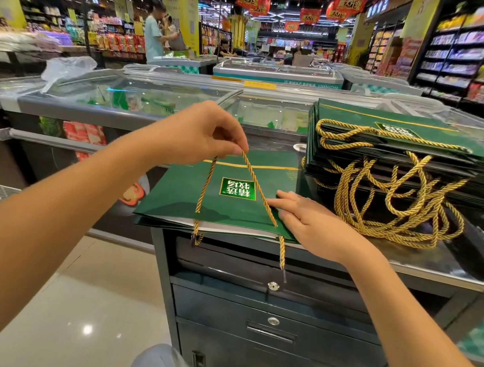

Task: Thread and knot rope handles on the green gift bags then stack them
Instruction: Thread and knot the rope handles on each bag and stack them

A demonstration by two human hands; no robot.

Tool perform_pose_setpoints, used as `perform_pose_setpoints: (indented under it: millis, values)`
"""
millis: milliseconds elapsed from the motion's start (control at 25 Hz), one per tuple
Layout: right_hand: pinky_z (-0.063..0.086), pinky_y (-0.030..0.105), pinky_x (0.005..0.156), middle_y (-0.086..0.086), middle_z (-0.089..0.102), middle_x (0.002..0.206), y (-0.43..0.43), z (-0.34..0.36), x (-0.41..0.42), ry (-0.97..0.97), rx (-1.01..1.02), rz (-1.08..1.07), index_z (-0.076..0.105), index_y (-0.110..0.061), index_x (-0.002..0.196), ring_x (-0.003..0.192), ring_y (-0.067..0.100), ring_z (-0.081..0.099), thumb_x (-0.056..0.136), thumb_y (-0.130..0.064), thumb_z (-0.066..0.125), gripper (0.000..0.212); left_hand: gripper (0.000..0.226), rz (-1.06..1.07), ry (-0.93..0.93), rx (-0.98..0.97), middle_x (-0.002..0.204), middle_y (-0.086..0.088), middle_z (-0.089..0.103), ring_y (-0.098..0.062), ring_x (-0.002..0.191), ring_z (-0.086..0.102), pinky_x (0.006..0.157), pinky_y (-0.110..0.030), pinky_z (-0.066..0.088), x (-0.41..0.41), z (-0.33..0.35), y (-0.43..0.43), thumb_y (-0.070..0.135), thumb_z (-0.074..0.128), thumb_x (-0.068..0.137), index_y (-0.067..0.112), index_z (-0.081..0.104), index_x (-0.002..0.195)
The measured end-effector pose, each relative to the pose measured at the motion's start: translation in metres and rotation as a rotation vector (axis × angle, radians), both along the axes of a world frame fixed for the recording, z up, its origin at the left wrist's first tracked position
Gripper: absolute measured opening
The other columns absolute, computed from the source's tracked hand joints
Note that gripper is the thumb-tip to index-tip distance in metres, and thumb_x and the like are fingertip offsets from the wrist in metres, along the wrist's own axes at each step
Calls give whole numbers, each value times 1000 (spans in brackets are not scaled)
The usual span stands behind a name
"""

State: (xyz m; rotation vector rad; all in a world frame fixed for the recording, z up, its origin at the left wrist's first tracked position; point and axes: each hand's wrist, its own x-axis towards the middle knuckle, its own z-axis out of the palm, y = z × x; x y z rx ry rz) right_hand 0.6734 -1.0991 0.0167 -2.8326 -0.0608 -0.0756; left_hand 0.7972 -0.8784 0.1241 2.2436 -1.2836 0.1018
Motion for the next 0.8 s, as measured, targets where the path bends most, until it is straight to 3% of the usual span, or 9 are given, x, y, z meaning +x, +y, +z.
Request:
perform_pose_setpoints:
  millis: [240, 480, 600, 800]
  values:
    - [13, 32, 123, -4, 22, 168, -2, -2, 3, 9, -15, -3, 34, -34, 156, 155, 18, 17, 112, -29, 28, 45, 10, -12, -193, -147, 89, 4, 72, 2, 75, 61, 70, -13, 52, 1, 20, -4, 15, 69, 94, 16, 77, 100]
    - [11, 33, 124, -3, 21, 169, -3, -3, 4, 12, -18, -1, 34, -35, 156, 156, 17, 16, 112, -30, 27, 45, 11, 16, -275, -286, 88, 6, 69, -12, 80, 66, 80, -25, 57, 2, 38, 3, 15, 68, 94, 15, 73, 104]
    - [10, 33, 124, -3, 21, 169, -2, -2, 4, 16, -26, -4, 34, -36, 157, 156, 17, 15, 112, -30, 27, 45, 9, 49, -282, -314, 85, 8, 66, -3, 75, 63, 77, -24, 57, 3, 31, -1, 13, 67, 95, 12, 73, 102]
    - [13, 32, 123, -5, 25, 167, 0, -1, 0, -17, -7, -5, 36, -34, 156, 154, 13, 18, 112, -28, 27, 45, 13, 166, -111, -281, 91, -1, 71, -11, 80, 66, 82, -33, 58, 12, 7, 3, 18, 66, 96, 15, 73, 105]
